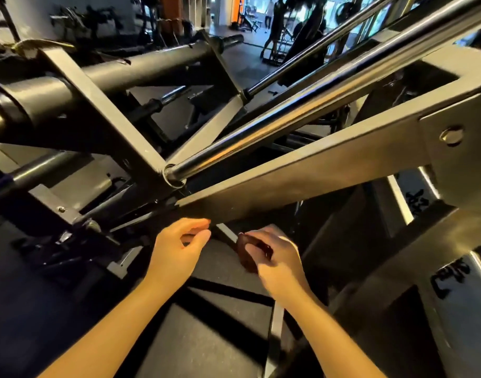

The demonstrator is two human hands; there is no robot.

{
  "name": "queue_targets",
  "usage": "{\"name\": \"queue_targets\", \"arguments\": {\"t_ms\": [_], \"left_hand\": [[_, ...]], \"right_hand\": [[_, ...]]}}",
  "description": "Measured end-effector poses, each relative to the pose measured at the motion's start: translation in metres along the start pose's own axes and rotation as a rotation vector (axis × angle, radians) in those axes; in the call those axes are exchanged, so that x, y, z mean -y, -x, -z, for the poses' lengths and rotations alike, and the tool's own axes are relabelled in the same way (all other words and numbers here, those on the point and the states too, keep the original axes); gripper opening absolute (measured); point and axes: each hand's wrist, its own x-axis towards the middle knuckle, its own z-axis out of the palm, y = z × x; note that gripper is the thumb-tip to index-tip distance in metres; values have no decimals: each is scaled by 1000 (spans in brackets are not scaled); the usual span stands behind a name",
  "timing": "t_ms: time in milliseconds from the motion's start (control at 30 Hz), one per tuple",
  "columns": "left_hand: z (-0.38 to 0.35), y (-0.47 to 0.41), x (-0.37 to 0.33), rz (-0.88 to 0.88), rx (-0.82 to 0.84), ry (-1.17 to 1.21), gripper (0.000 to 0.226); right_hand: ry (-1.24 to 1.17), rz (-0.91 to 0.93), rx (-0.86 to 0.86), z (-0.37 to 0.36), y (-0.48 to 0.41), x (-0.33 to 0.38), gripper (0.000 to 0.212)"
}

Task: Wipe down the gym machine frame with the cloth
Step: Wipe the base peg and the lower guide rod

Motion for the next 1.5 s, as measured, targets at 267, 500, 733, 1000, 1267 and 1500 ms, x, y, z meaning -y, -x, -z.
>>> {"name": "queue_targets", "arguments": {"t_ms": [267, 500, 733, 1000, 1267, 1500], "left_hand": [[-10, 16, -24, 217, 199, 380, 34], [-32, 0, -27, -54, -140, 230, 18], [-71, -14, -49, -126, -140, 207, 28], [-63, -23, 9, 175, -408, 192, 20], [-87, -12, -22, 21, -275, 183, 22], [-54, -26, 3, 269, -484, 200, 12]], "right_hand": [[-342, -13, 8, 21, 1, 39, 17], [-205, -13, -58, 42, -10, 38, 23], [317, 531, -413, 70, -33, 35, 18], [834, 730, -397, 72, -64, 25, 44], [851, 659, -456, 58, -68, 28, 43], [849, 651, -478, 57, -68, 28, 42]]}}
